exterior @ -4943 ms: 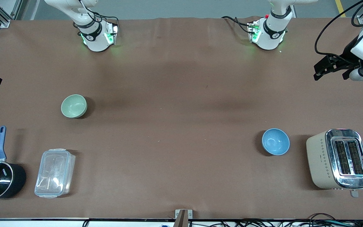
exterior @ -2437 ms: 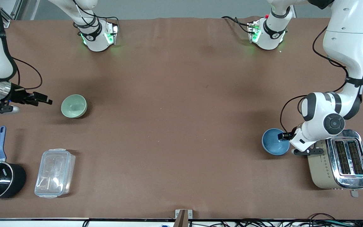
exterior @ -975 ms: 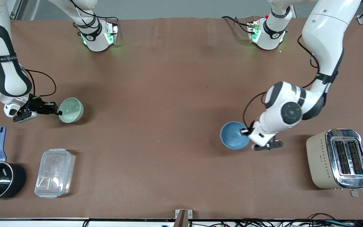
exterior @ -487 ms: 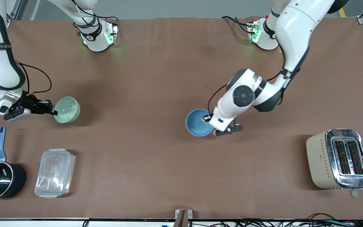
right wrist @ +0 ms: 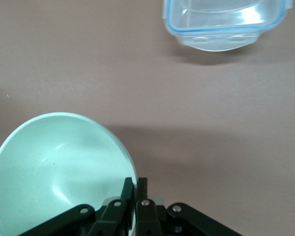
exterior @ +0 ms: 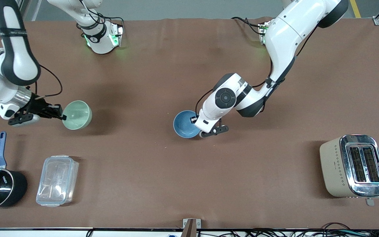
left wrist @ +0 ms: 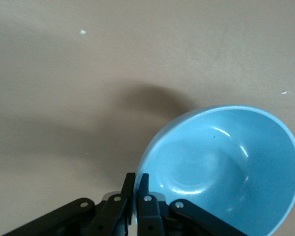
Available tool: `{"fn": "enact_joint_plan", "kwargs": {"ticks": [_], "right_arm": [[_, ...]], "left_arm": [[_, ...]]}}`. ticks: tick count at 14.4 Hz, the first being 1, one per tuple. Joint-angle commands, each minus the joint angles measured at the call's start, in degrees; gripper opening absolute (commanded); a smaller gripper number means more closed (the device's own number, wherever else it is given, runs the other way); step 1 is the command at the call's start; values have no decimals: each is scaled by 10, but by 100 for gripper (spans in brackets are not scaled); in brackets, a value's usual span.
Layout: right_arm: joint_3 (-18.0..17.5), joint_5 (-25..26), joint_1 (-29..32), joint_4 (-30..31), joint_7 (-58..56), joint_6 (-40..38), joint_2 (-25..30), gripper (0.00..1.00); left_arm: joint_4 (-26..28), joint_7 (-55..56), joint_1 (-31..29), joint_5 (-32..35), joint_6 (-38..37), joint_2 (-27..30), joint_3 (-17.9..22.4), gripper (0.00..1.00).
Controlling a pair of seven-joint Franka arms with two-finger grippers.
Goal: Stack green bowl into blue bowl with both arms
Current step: 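Slide the blue bowl with the left gripper while the right gripper lifts the green bowl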
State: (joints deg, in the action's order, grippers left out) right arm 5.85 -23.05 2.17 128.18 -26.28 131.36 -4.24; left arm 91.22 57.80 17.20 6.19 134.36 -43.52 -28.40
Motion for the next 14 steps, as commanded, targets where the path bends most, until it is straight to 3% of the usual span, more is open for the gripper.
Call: {"fn": "enact_joint_plan", "kwargs": {"ticks": [1,3,5,8,10,14], "right_arm": [[1,30,-58,-13,125,0,16,1],[1,31,-114,-29,214,0,12,0],[2,40,-174,-42,306,7,11,0],[1,48,-245,-69,421,9,-6,0],[1,48,-292,-86,496,17,-28,0],[2,48,-387,-86,612,110,-78,0]], "left_arm": [[-16,10,14,8,12,-18,9,0],[-17,11,27,8,23,-27,16,2],[-16,10,27,8,36,-34,17,10],[-17,7,25,8,36,-32,19,39],[-17,4,13,10,35,-11,20,100],[-17,-25,-49,69,-17,79,28,100]]}}
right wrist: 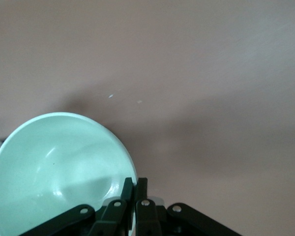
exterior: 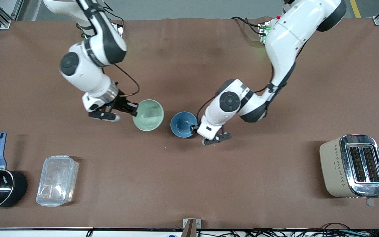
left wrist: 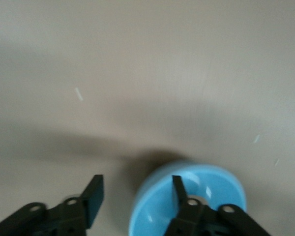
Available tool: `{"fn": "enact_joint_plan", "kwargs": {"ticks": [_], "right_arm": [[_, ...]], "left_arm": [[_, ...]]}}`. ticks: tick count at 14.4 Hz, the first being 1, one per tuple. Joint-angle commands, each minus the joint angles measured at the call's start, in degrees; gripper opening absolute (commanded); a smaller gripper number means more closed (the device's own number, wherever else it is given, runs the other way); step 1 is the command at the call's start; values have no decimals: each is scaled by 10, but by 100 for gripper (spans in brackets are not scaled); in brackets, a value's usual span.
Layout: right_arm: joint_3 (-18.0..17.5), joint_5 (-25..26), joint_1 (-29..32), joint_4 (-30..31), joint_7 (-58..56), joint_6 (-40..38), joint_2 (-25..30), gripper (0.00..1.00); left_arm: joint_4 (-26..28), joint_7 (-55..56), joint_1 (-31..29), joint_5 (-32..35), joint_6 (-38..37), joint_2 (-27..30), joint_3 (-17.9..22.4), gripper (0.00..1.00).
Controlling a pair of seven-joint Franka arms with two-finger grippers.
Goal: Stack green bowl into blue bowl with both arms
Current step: 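Lower the green bowl into the blue bowl while the left gripper releases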
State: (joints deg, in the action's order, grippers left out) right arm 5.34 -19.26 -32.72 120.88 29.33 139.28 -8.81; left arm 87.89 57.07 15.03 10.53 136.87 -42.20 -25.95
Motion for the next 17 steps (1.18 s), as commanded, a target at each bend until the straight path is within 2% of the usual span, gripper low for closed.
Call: {"fn": "enact_joint_plan", "kwargs": {"ticks": [1,5,10,14,17], "right_arm": [[8,10,-54,-14,73,48,-45,0],[10,18,-86,-25,96,70,-81,0],[11,83,-99,-75,187,83,-131,0],[12,85,-110,-91,215,84,-152,1],[12,85,-117,-94,216,85,-166,1]], "left_arm": [[17,-46,-51,32,-61,92,3,100],[16,-149,-124,33,-113,168,1,100],[16,-294,-205,27,-203,244,-1,100],[-4,-346,-239,20,-276,275,-2,100],[-3,-402,-275,-22,-295,311,-1,100]]}}
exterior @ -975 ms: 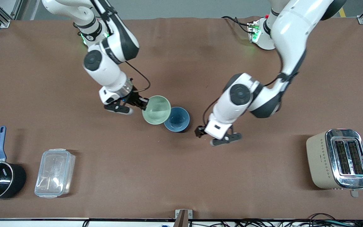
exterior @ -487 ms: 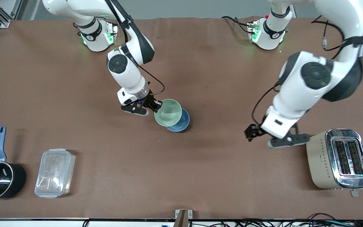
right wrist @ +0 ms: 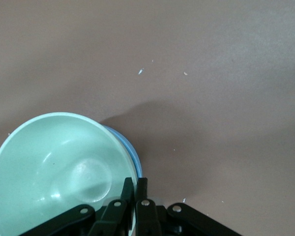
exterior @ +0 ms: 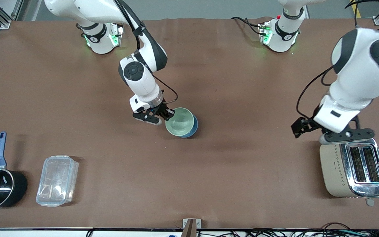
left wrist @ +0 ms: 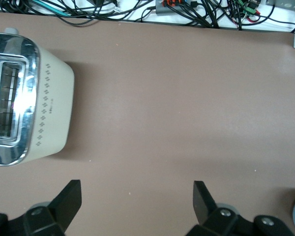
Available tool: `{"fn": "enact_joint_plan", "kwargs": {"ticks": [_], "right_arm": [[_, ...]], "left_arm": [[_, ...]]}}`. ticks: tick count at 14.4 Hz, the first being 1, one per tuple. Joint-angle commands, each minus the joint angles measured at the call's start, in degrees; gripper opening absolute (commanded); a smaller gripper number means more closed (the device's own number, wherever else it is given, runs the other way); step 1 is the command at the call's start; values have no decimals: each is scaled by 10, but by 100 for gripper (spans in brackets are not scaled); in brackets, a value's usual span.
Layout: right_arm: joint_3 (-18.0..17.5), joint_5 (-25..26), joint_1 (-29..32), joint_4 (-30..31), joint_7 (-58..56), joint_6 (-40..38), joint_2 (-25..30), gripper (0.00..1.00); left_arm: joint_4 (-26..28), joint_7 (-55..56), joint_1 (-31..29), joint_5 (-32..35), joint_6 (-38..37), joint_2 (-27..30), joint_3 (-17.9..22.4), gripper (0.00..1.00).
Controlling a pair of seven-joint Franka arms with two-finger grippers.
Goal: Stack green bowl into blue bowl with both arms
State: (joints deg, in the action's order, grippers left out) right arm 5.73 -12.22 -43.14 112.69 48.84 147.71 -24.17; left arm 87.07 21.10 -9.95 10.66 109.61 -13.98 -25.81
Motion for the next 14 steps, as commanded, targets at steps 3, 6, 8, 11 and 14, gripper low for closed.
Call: {"fn": "enact_joint_plan", "kwargs": {"ticks": [3,6,8,11,14], "right_arm": [[6,18,-13,-10,32,-1,-22,2],[5,16,-21,-19,62,0,-27,2],[4,14,-21,-21,64,-1,-28,2],[4,18,-22,-29,69,2,-35,2],[6,21,-23,-42,68,2,-45,2]], "left_arm": [[6,-90,-52,-34,-60,54,-2,100],[6,-90,-65,-47,-97,80,0,100],[6,-90,-71,-68,-122,101,1,100],[6,-90,-74,-85,-149,120,1,100],[10,-89,-74,-100,-182,136,1,100]]}}
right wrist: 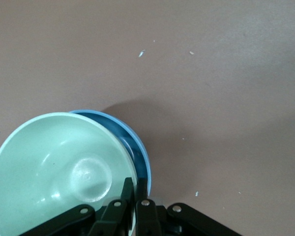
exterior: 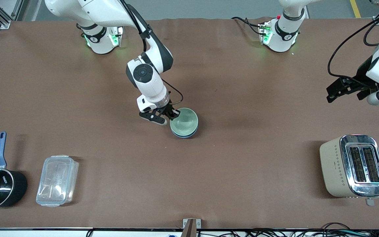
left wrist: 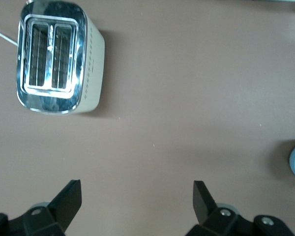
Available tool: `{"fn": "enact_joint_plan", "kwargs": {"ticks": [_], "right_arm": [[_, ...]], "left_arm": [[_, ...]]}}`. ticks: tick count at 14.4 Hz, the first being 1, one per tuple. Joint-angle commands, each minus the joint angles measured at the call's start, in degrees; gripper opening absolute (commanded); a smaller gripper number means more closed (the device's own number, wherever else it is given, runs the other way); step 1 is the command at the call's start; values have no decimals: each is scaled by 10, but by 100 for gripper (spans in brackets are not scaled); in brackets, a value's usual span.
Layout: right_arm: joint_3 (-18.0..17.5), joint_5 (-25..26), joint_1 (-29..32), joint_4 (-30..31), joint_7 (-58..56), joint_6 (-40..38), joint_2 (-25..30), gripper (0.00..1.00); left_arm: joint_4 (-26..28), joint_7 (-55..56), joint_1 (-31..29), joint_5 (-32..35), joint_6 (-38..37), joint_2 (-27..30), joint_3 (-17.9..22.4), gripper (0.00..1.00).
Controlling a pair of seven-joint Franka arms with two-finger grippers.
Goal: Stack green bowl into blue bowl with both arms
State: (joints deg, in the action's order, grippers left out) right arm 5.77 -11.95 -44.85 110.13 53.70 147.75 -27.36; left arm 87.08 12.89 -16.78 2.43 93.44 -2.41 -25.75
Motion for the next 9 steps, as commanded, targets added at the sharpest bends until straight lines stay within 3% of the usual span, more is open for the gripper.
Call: {"fn": "enact_joint_plan", "kwargs": {"ticks": [1,4,8,9], "right_arm": [[6,18,-6,-16,20,2,-14,2],[6,25,-6,-15,19,2,-21,2],[6,40,-5,-7,20,-4,-21,5],[6,40,-5,-5,20,-5,-21,15]], "left_arm": [[10,-7,-6,-21,-23,21,1,100],[21,-48,25,-22,-23,36,51,100],[27,-71,146,-23,-46,47,186,100],[32,-67,169,-23,-48,51,208,100]]}}
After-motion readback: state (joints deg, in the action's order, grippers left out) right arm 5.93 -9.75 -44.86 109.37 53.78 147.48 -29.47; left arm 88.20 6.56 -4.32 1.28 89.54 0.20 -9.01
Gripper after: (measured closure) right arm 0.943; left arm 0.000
